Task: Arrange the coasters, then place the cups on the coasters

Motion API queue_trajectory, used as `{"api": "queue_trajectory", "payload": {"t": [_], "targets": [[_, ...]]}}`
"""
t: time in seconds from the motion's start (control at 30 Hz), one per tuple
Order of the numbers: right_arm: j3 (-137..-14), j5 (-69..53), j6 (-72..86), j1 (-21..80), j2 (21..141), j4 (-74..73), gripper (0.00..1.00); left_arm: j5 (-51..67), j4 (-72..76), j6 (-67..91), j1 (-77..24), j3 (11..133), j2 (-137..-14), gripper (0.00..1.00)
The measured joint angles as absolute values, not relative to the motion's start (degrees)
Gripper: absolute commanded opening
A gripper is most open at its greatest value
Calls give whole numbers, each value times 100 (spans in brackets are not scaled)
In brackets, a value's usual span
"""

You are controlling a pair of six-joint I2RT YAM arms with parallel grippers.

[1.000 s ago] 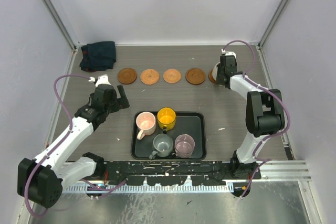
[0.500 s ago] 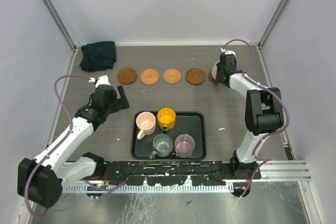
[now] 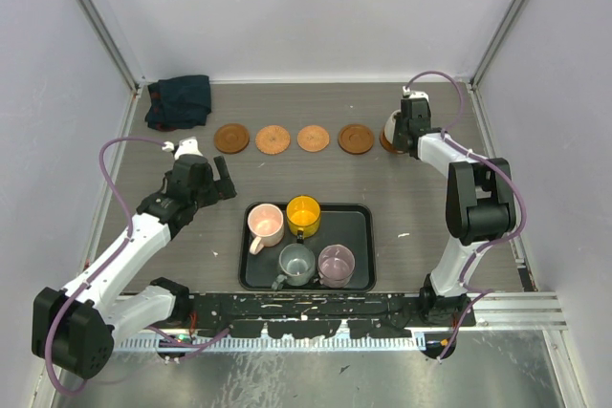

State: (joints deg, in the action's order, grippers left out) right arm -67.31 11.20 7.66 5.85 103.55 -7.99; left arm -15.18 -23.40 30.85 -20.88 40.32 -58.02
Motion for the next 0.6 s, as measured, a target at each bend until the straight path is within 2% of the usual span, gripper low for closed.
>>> {"api": "queue_trajectory", "payload": {"t": [0.1,0.27,0.6], "targets": [[-6731,1122,768,585,10355,-799,32,-1518,-2338,3085,-2086,4032,-5802,98],[-6661,1122,808,585,10348,-770,53,-1516,-2338,3085,-2086,4032,-5804,98],[-6108,1122,873,582,10003,-819,57,-1472,-2296,3107,-2086,4001,-5813,98]]}}
